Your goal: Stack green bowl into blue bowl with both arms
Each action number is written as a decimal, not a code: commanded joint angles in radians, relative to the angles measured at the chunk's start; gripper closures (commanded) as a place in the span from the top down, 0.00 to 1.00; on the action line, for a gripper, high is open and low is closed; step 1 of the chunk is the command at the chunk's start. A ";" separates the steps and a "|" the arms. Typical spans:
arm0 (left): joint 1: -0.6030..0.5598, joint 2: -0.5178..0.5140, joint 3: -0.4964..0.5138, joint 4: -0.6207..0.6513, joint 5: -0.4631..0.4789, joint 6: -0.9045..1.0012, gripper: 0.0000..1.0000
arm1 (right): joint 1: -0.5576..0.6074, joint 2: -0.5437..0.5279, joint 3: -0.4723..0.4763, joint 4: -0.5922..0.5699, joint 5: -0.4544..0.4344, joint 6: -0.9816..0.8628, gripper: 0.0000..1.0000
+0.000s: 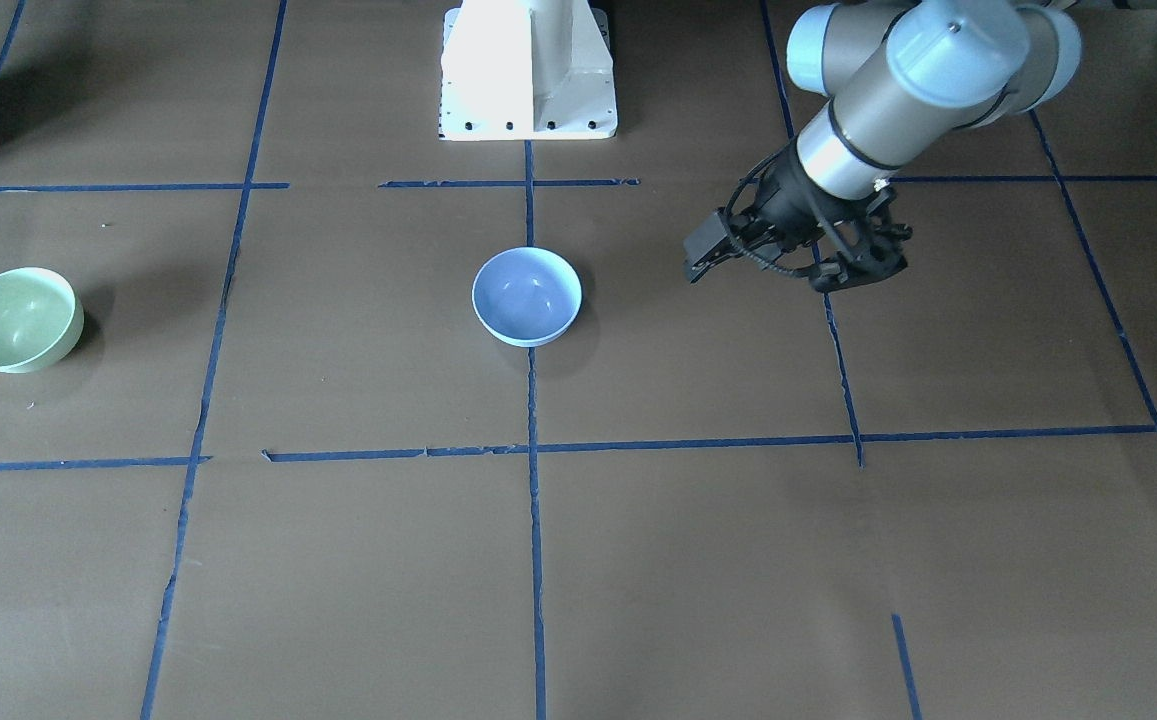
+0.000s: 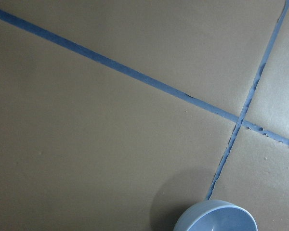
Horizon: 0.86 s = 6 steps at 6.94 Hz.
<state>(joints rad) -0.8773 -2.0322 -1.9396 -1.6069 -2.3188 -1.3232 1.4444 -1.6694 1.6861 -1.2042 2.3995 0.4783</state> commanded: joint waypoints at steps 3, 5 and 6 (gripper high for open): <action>-0.176 0.110 -0.309 0.533 0.004 0.539 1.00 | -0.307 -0.047 -0.091 0.464 -0.135 0.457 1.00; -0.206 0.133 -0.308 0.533 0.006 0.579 1.00 | -0.344 -0.069 -0.127 0.466 -0.149 0.450 1.00; -0.207 0.132 -0.308 0.533 0.006 0.579 1.00 | -0.346 -0.069 -0.144 0.469 -0.149 0.454 0.99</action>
<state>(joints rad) -1.0775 -1.9033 -2.2467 -1.0760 -2.3138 -0.7534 1.1082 -1.7340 1.5638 -0.7411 2.2538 0.9275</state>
